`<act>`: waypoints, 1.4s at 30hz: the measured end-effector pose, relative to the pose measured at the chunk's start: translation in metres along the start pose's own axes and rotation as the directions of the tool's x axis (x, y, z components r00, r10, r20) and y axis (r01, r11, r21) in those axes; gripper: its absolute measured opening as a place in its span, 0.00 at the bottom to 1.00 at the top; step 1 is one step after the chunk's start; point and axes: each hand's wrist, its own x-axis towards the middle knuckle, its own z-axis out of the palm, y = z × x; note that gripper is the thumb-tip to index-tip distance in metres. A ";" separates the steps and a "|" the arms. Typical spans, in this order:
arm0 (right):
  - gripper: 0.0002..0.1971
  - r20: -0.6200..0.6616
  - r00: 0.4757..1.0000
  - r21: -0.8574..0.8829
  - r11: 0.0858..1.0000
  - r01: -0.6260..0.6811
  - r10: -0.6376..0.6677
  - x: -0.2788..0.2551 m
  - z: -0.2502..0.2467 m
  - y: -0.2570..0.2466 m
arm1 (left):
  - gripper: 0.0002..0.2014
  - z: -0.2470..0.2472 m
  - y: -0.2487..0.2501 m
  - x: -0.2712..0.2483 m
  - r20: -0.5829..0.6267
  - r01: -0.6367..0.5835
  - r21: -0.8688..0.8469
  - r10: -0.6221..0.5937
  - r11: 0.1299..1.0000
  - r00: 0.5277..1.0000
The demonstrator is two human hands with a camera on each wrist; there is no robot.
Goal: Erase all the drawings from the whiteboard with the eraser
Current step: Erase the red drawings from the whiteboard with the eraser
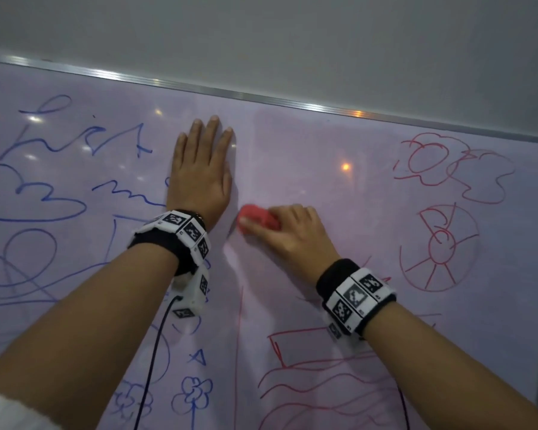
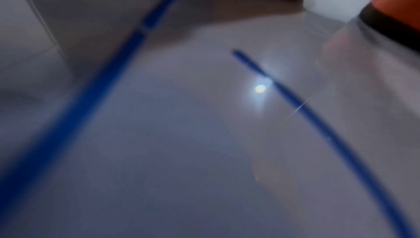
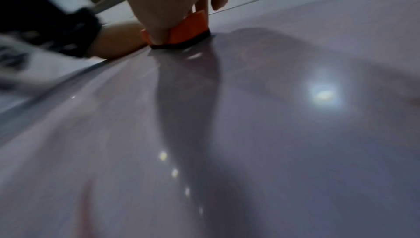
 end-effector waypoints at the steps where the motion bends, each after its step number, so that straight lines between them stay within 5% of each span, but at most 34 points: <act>1: 0.22 -0.040 0.992 -0.002 0.993 -0.117 0.117 0.007 -0.002 0.009 | 0.28 0.000 0.001 -0.001 0.002 0.000 -0.003 0.000 1.000 1.000; 3: 0.21 -0.143 0.899 0.060 0.911 -0.409 0.413 0.019 -0.006 0.014 | 0.28 -0.001 0.002 -0.002 0.005 0.005 -0.017 -0.005 1.000 1.000; 5: 0.21 -0.179 0.822 0.123 0.842 -0.526 0.540 0.012 -0.001 -0.005 | 0.28 -0.002 0.002 -0.002 -0.005 0.007 -0.025 -0.007 1.000 1.000; 9: 0.30 0.014 0.938 0.068 0.936 -0.346 0.346 -0.066 0.021 -0.073 | 0.28 -0.001 0.002 -0.001 -0.001 0.013 -0.021 -0.013 1.000 1.000; 11: 0.23 0.122 0.917 0.059 0.919 -0.390 0.381 -0.103 0.013 -0.063 | 0.28 -0.001 0.002 -0.002 -0.001 0.021 -0.012 -0.021 1.000 1.000; 12: 0.14 0.133 0.868 0.057 0.871 -0.488 0.478 -0.117 0.004 -0.048 | 0.28 -0.002 0.003 -0.002 -0.001 0.022 -0.007 -0.022 1.000 1.000; 15: 0.15 -0.050 0.661 0.001 0.662 -0.750 0.749 -0.150 -0.014 0.009 | 0.28 -0.002 0.004 0.000 0.006 0.019 0.020 -0.019 1.000 1.000; 17: 0.25 -0.200 0.446 0.071 0.467 -0.881 0.872 -0.153 -0.019 0.025 | 0.28 -0.002 0.005 0.000 0.004 0.024 0.031 -0.024 0.999 1.000; 18: 0.25 -0.212 0.397 0.127 0.428 -0.895 0.893 -0.150 -0.016 0.021 | 0.28 -0.002 0.006 0.001 0.004 0.027 0.032 -0.027 0.999 1.000; 20: 0.24 -0.202 0.479 0.112 0.506 -0.855 0.854 -0.134 -0.006 -0.010 | 0.28 -0.002 0.007 0.001 -0.002 0.029 0.034 -0.029 0.999 1.000; 23: 0.26 -0.083 0.816 0.028 0.820 -0.572 0.572 -0.134 0.010 -0.062 | 0.28 -0.003 0.006 -0.001 -0.014 0.031 0.026 -0.031 0.999 0.999; 25: 0.26 -0.033 0.882 -0.020 0.882 -0.471 0.471 -0.144 0.005 -0.050 | 0.28 -0.003 0.006 -0.001 -0.017 0.028 0.020 -0.028 0.999 0.999; 27: 0.18 -0.058 0.771 -0.024 0.771 -0.636 0.634 -0.152 -0.010 -0.017 | 0.27 -0.002 0.005 -0.001 -0.025 0.029 0.020 -0.028 0.999 0.999; 30: 0.20 -0.190 0.413 0.121 0.439 -0.890 0.891 -0.152 -0.020 0.022 | 0.27 -0.003 0.007 -0.002 -0.022 0.037 0.035 -0.036 0.999 0.999; 31: 0.22 -0.182 0.347 0.185 0.378 -0.907 0.920 -0.148 -0.019 0.023 | 0.27 -0.003 0.008 -0.002 -0.016 0.040 0.041 -0.039 0.998 0.999; 32: 0.22 -0.192 0.361 0.181 0.394 -0.901 0.913 -0.141 -0.019 0.016 | 0.27 -0.003 0.009 -0.002 -0.012 0.043 0.044 -0.042 0.998 0.999; 33: 0.22 -0.187 0.442 0.161 0.471 -0.867 0.877 -0.136 -0.016 0.002 | 0.28 -0.003 0.010 -0.001 -0.009 0.045 0.044 -0.044 0.998 0.999; 35: 0.25 -0.051 0.737 0.072 0.738 -0.671 0.674 -0.136 -0.011 -0.028 | 0.28 -0.003 0.011 0.000 0.002 0.047 0.043 -0.047 0.998 0.999; 36: 0.31 0.047 0.851 0.056 0.850 -0.524 0.522 -0.143 -0.007 -0.035 | 0.28 -0.004 0.010 0.000 0.007 0.049 0.042 -0.049 0.998 0.999; 37: 0.35 0.137 0.911 0.039 0.917 -0.397 0.389 -0.149 -0.007 -0.029 | 0.28 -0.004 0.010 0.000 0.007 0.050 0.041 -0.050 0.998 0.999; 39: 0.25 0.169 0.877 0.040 0.886 -0.461 0.449 -0.149 -0.016 0.001 | 0.27 -0.003 0.008 0.000 -0.010 0.045 0.039 -0.045 0.998 0.999; 40: 0.18 0.148 0.782 0.089 0.780 -0.620 0.605 -0.148 -0.021 0.018 | 0.27 -0.003 0.007 0.000 -0.020 0.038 0.040 -0.038 0.998 0.999; 42: 0.17 -0.075 0.490 0.129 0.496 -0.859 0.868 -0.142 -0.026 0.047 | 0.28 -0.002 0.008 -0.001 -0.023 0.035 0.040 -0.034 0.999 0.999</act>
